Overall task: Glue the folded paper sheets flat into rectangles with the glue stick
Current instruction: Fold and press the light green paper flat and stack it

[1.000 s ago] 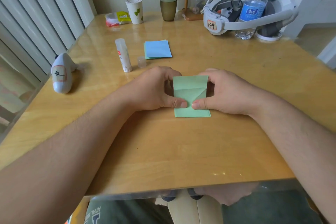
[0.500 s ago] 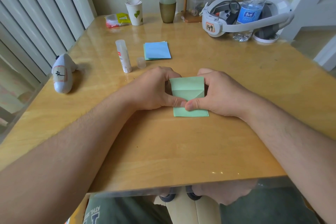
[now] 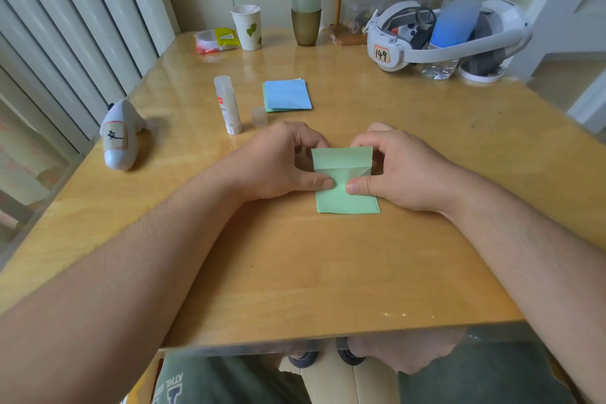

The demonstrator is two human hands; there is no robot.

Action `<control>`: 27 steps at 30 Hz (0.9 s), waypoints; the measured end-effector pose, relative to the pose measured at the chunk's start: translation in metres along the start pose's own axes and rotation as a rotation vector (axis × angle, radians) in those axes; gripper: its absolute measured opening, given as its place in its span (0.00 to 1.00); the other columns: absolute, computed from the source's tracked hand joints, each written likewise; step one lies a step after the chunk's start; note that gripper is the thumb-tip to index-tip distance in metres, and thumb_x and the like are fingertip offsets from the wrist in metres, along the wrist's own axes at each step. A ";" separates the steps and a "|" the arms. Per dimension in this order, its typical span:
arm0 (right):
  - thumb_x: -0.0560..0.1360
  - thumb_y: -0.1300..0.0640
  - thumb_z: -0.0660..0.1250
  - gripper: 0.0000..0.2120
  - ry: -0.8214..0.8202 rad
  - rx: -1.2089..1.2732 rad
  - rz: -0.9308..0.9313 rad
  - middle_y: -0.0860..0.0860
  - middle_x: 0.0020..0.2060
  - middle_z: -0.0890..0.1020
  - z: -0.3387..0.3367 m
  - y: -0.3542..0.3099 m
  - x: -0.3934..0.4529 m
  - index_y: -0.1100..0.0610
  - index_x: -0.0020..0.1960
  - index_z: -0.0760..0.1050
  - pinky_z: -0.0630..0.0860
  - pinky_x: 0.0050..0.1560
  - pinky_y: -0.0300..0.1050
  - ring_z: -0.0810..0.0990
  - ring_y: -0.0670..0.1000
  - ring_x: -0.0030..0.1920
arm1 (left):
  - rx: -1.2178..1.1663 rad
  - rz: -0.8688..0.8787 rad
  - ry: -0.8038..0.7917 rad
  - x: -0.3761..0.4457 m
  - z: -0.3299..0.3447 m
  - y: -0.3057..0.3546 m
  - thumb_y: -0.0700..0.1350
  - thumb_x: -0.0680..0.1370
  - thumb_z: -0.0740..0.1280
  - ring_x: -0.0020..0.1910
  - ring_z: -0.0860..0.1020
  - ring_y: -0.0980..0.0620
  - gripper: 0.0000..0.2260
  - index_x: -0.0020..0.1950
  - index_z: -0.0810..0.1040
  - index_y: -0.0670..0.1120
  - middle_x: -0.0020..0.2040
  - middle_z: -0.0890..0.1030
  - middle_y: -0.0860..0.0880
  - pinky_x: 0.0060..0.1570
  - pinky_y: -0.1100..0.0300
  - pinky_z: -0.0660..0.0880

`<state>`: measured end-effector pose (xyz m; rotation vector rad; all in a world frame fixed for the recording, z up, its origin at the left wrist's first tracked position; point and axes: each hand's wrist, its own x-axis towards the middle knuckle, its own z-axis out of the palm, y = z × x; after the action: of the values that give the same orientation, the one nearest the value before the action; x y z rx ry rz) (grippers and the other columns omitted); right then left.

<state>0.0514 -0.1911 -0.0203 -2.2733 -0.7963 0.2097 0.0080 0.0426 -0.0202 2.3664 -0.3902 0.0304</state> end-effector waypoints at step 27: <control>0.72 0.51 0.79 0.14 0.058 -0.114 0.028 0.46 0.45 0.76 0.001 0.001 0.001 0.48 0.39 0.73 0.68 0.40 0.40 0.73 0.45 0.41 | 0.067 0.032 0.055 0.002 0.002 -0.001 0.48 0.72 0.80 0.46 0.79 0.55 0.08 0.48 0.84 0.56 0.47 0.80 0.55 0.48 0.58 0.77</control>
<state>0.0519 -0.1907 -0.0214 -2.3875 -0.7637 0.1135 0.0102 0.0408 -0.0220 2.4196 -0.4062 0.1248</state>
